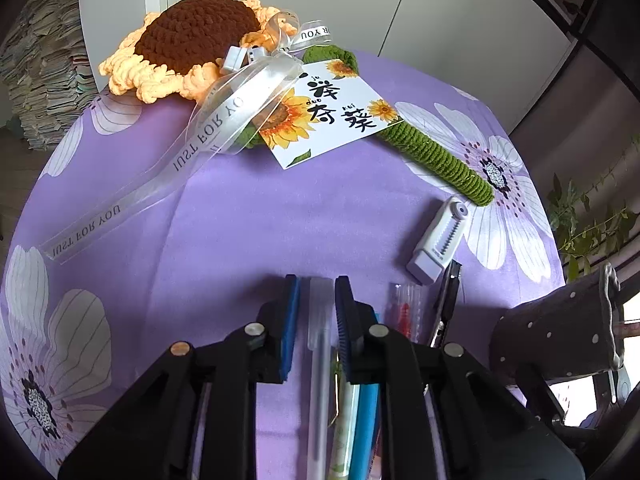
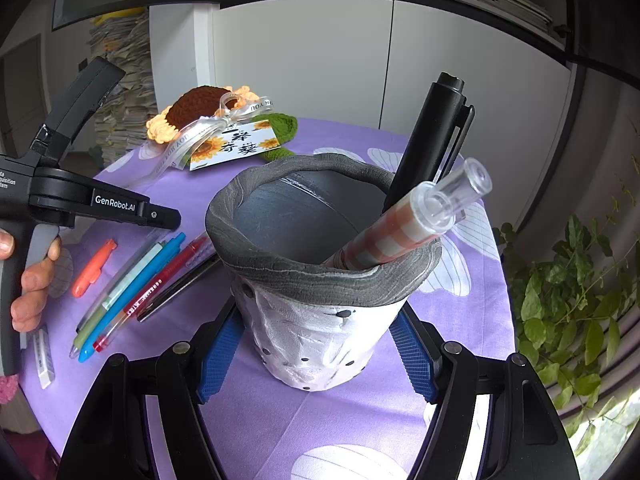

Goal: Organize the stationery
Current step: 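Grasp the clear pen with the left tool, then lift the clear pen with the left tool over the cup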

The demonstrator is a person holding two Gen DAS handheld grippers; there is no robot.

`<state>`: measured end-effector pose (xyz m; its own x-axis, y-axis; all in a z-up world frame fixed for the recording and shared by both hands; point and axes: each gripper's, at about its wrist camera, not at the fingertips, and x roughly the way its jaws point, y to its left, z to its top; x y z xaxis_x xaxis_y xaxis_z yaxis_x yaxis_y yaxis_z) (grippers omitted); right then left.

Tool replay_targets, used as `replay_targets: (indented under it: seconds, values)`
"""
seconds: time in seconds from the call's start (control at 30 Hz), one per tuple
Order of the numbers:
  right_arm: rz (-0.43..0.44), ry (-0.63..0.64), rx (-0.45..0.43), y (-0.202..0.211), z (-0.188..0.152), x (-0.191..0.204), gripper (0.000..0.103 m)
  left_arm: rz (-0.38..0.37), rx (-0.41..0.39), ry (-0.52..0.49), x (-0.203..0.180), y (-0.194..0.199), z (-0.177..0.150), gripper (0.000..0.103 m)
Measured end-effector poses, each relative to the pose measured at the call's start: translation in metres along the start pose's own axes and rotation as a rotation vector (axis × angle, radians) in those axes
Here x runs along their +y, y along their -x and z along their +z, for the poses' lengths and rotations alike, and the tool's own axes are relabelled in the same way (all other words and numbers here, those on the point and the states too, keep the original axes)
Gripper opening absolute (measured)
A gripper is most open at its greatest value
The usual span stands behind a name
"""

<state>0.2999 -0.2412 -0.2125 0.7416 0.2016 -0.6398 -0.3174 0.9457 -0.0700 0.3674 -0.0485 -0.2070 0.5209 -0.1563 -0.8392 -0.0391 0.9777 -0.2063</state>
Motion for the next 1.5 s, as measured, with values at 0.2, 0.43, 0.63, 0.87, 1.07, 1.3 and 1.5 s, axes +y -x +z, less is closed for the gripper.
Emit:
replay_targets:
  seconds: [0.2,0.43,0.63,0.87,1.07,1.3,1.5]
  values:
    - [0.0,0.0,0.002,0.0,0.0,0.0,0.073,0.005,-0.001,-0.026,-0.004,0.0,-0.002,0.01]
    - [0.0,0.0,0.002,0.0,0.0,0.0,0.073,-0.044,-0.085,-0.021,-0.002,0.037,-0.003,0.01]
    - [0.0,0.0,0.004,0.0,0.0,0.0,0.073,-0.095,-0.168,-0.067,-0.014,0.08,-0.008,0.01]
    - [0.0,0.0,0.003,-0.001,0.0,0.0,0.073,-0.142,-0.255,-0.125,-0.029,0.122,-0.015,0.009]
    - [0.0,0.0,0.003,-0.001,0.0,0.0,0.073,-0.204,-0.335,-0.175,-0.049,0.152,-0.012,0.007]
    - [0.0,0.0,0.003,-0.001,0.001,0.0,0.073,-0.306,-0.449,-0.222,-0.078,0.189,-0.001,0.007]
    - [0.0,0.0,0.003,-0.001,0.001,0.0,0.073,-0.356,-0.532,-0.275,-0.101,0.217,0.003,0.007]
